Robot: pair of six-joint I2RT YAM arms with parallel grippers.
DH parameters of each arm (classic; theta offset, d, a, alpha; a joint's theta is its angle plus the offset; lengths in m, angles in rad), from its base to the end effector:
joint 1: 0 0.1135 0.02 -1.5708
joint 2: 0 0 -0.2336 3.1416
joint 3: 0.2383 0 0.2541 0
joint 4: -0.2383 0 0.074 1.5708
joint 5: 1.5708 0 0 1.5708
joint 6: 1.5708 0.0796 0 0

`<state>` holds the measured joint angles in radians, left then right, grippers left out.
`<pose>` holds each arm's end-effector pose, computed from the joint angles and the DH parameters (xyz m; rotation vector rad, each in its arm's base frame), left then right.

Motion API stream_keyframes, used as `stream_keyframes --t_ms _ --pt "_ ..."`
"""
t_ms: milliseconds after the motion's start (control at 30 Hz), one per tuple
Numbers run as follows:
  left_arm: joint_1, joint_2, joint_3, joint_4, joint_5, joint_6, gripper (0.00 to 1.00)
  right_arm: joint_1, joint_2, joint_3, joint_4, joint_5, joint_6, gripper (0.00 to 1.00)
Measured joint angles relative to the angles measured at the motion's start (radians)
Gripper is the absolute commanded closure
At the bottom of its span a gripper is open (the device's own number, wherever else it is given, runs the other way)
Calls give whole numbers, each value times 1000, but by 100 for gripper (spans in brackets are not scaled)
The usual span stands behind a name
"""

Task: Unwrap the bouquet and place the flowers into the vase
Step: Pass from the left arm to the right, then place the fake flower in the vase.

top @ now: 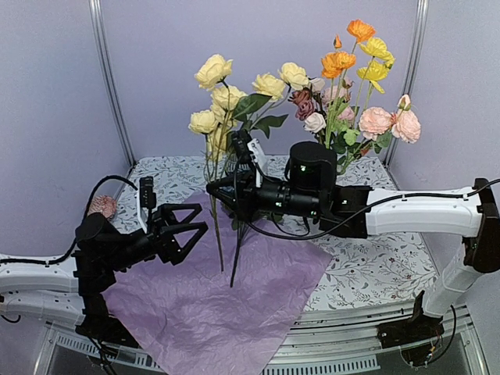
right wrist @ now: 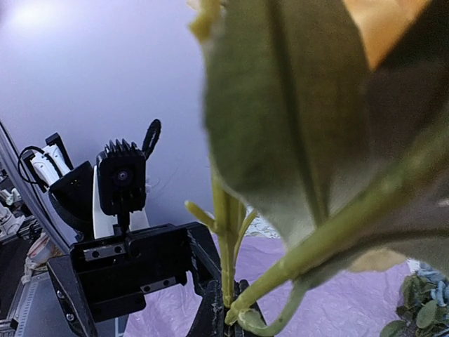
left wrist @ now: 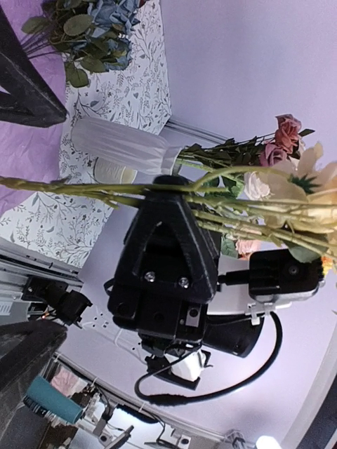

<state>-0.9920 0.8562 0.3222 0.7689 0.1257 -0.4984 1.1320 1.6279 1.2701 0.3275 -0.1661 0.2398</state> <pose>0.1332 -0.2221 0.2515 0.4708 1.3906 -1.3257 0.1742 0.4021 0.3118 -0.8726 1.5007 1.1747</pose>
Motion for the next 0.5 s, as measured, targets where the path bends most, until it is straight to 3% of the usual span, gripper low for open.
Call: stream_keyframes --t_ms 500 --pt "0 -240 -73 -134 -83 25 2 0 -447 -238 -130 397 -348 97"
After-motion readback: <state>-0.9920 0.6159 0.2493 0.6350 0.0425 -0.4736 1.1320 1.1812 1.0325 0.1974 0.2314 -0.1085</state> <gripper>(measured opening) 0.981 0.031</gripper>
